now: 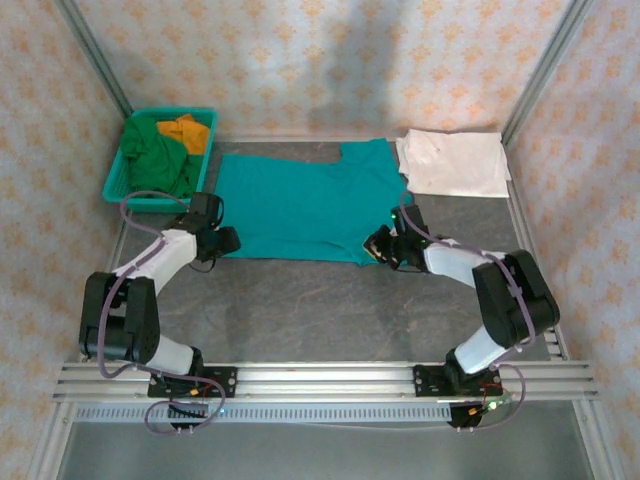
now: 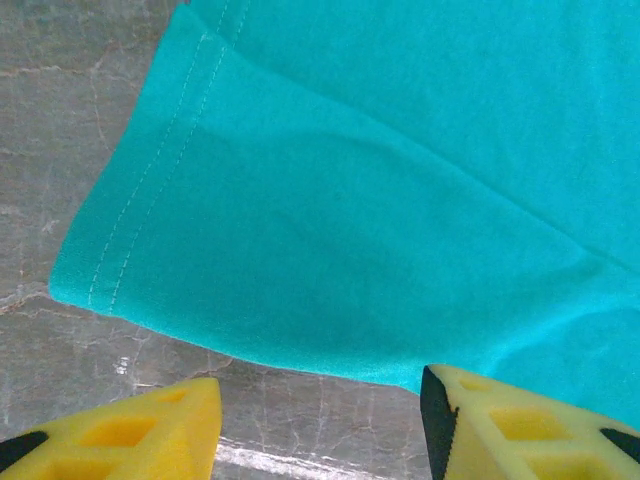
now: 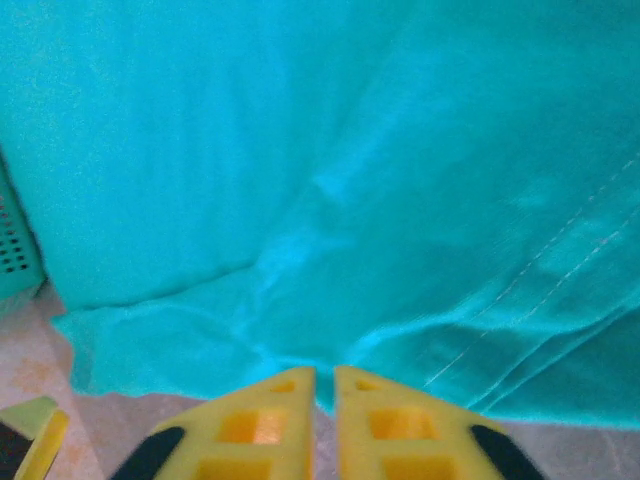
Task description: Fold and stack the t-shirts
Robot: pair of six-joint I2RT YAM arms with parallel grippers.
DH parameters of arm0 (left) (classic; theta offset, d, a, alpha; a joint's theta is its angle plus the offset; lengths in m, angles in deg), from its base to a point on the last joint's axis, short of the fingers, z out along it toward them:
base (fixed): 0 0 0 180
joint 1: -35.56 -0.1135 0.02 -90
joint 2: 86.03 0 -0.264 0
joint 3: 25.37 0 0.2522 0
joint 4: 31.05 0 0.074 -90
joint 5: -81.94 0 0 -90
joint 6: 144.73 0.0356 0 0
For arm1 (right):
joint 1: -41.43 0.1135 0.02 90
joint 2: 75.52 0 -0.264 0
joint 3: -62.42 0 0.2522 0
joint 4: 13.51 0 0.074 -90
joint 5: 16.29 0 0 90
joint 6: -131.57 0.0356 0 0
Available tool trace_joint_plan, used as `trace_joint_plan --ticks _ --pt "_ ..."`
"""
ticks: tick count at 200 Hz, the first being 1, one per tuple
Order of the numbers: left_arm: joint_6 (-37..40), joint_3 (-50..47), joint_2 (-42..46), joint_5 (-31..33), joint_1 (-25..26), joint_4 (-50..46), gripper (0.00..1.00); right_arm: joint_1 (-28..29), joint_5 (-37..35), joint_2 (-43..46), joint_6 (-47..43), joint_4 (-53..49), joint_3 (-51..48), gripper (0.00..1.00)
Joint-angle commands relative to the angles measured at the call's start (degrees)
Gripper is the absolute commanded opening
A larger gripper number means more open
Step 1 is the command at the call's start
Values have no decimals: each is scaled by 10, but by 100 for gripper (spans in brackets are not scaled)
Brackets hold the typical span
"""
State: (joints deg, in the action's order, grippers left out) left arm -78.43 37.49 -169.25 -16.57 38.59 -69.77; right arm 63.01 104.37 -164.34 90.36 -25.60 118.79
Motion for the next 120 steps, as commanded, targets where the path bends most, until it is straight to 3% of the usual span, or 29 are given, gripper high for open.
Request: trace_joint_plan --ticks 1,47,120 --pt "-4 -12 31 18 7 -3 56 13 -11 48 5 -30 -27 20" --pt "-6 -16 29 12 7 3 56 34 -14 56 22 -27 -66 37" --pt "-5 -25 29 11 7 6 56 51 -21 -2 47 39 -45 36"
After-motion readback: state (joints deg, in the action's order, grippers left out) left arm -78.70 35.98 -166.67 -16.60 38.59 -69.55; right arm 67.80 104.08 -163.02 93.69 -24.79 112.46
